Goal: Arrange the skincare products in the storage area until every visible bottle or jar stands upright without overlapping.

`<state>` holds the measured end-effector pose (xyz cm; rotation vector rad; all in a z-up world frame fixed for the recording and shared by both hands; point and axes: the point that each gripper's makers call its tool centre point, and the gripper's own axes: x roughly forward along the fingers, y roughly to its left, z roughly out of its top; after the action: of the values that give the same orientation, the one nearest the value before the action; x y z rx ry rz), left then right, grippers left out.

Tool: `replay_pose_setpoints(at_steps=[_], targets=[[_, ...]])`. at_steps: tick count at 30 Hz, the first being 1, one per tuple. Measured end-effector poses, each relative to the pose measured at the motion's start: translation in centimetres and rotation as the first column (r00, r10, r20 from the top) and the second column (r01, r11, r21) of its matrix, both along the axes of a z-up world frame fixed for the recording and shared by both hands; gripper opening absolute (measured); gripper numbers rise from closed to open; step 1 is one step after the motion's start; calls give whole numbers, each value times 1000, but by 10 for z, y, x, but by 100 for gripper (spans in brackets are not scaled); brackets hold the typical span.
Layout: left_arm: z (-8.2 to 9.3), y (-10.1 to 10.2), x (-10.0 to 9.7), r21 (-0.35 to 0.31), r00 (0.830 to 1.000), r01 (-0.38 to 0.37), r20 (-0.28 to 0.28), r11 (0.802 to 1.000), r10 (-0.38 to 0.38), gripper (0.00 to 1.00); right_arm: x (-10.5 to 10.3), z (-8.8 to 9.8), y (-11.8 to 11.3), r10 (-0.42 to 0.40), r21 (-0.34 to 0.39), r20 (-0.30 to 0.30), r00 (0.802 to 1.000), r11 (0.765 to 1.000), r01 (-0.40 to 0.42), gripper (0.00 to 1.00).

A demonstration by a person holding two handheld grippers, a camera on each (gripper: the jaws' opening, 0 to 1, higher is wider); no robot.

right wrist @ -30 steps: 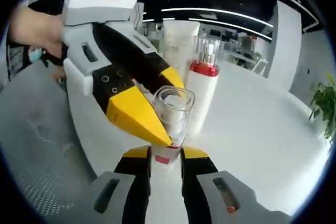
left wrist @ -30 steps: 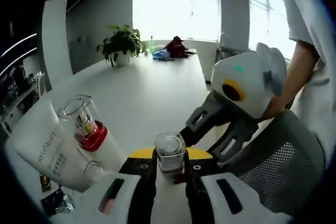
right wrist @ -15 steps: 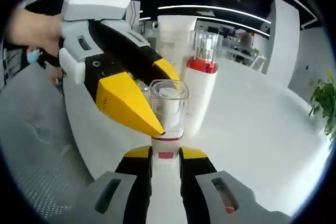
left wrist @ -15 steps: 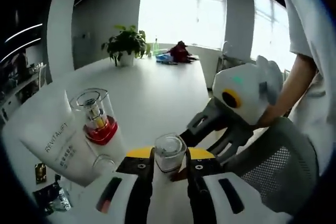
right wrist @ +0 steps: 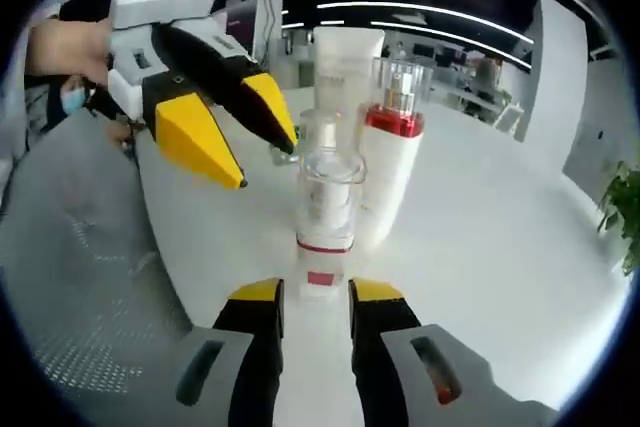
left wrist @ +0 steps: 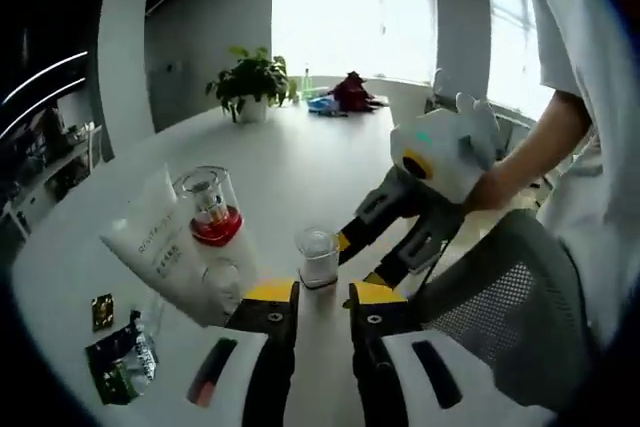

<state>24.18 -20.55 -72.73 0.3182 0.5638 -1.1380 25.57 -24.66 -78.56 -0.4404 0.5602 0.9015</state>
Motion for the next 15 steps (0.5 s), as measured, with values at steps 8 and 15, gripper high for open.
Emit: replay_pose_setpoints(at_steps=[8, 15], targets=[[-40, -12, -3, 19, 988, -138, -73, 990, 139, 9, 11, 2, -7, 102, -91, 2, 995, 991, -101, 17], [-49, -22, 4, 19, 987, -153, -54, 988, 154, 9, 16, -1, 1, 186, -129, 9, 983, 975, -183, 16]])
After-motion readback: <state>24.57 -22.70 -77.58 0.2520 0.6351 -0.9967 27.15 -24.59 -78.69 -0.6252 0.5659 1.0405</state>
